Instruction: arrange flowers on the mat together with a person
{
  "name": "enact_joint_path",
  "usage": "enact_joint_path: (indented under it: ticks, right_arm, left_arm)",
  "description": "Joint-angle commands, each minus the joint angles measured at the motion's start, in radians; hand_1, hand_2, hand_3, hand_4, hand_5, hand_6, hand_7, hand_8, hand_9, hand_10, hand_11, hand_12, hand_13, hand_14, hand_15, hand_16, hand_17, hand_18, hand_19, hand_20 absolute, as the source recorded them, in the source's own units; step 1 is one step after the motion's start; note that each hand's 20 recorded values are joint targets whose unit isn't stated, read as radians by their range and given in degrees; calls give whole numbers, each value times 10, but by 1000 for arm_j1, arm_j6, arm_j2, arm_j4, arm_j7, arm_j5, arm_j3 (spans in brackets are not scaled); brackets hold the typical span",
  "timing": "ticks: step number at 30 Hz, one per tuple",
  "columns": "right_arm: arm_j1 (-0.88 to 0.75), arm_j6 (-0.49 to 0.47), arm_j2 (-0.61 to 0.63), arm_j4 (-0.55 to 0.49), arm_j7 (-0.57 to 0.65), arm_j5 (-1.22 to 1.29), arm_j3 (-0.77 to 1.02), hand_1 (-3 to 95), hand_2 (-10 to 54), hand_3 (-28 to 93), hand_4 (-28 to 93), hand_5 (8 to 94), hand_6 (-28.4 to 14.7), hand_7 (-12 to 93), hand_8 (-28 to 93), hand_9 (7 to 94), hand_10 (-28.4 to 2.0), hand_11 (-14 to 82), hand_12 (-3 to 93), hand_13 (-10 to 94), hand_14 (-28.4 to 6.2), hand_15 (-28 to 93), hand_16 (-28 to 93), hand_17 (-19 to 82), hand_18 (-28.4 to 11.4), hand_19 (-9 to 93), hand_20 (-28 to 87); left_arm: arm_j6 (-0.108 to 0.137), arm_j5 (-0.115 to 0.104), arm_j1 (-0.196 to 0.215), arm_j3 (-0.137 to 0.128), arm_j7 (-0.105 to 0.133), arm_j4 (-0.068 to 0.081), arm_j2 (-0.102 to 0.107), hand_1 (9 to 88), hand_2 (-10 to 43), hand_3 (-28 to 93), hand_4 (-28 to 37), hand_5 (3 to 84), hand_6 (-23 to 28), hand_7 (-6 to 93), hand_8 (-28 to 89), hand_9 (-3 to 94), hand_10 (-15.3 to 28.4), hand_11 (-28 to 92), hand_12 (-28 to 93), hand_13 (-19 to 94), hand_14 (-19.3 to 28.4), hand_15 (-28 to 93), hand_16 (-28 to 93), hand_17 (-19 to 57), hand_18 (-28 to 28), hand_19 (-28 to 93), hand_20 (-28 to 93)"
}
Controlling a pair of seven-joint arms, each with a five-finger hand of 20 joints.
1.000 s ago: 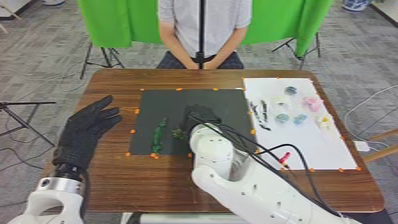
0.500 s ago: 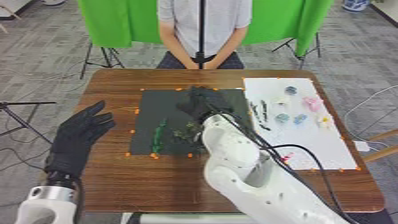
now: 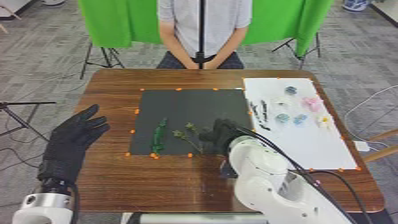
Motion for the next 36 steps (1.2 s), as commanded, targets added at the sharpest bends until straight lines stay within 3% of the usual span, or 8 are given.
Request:
enact_joint_path:
  ticks: [1, 14, 23, 30, 33, 36]
  right_arm:
    - [19, -15, -25, 10, -23, 18, -37, 287, 113, 491, -163, 831, -39, 115, -112, 937, -125, 424, 137, 937, -58, 649, 139, 609, -161, 932, -232]
    - [53, -30, -75, 50, -38, 54, -97, 278, 118, 502, -166, 820, -38, 110, -111, 937, -128, 412, 141, 937, -59, 639, 147, 601, -161, 932, -233]
    - [63, 4, -55, 36, -40, 22, -117, 278, 120, 504, -168, 813, -38, 107, -111, 937, -128, 406, 142, 937, -59, 635, 149, 598, -160, 932, -239]
    - [20, 44, 44, -67, -42, 4, -47, 277, 121, 510, -169, 835, -33, 116, -111, 937, -128, 412, 140, 937, -58, 639, 148, 603, -161, 932, -239]
    - [-14, 87, 89, -106, -51, 0, 12, 274, 122, 516, -168, 834, -33, 115, -112, 937, -129, 413, 140, 937, -61, 640, 147, 603, -160, 932, -241]
    - [-77, 177, 121, -138, -87, 39, 111, 273, 122, 520, -168, 832, -34, 116, -111, 937, -132, 406, 140, 937, -65, 632, 147, 590, -166, 932, -240]
  left_arm:
    - [5, 1, 2, 7, -12, 2, -11, 230, 73, 796, -282, 393, 103, 148, -103, 357, 211, 314, 82, 233, 268, 565, -136, -91, 210, 530, 56]
    - [-15, 15, -24, 9, -50, 12, -26, 230, 74, 795, -282, 394, 104, 149, -104, 358, 212, 315, 80, 234, 269, 566, -136, -90, 210, 530, 56]
    - [-16, 16, -23, 7, -52, 13, -29, 230, 74, 796, -283, 394, 104, 148, -104, 358, 212, 315, 81, 235, 269, 568, -137, -90, 210, 531, 56]
    - [-2, 3, 18, -13, -19, 5, -22, 230, 74, 797, -282, 394, 104, 149, -104, 359, 212, 314, 81, 235, 270, 568, -137, -90, 210, 531, 56]
    - [7, -11, 29, -13, 6, 4, -15, 230, 74, 797, -282, 395, 104, 149, -104, 359, 212, 314, 81, 235, 270, 568, -137, -90, 210, 531, 56]
    - [-1, -10, 29, -17, 17, 9, -17, 230, 73, 796, -282, 394, 104, 148, -104, 359, 212, 316, 81, 235, 270, 568, -137, -90, 210, 531, 56]
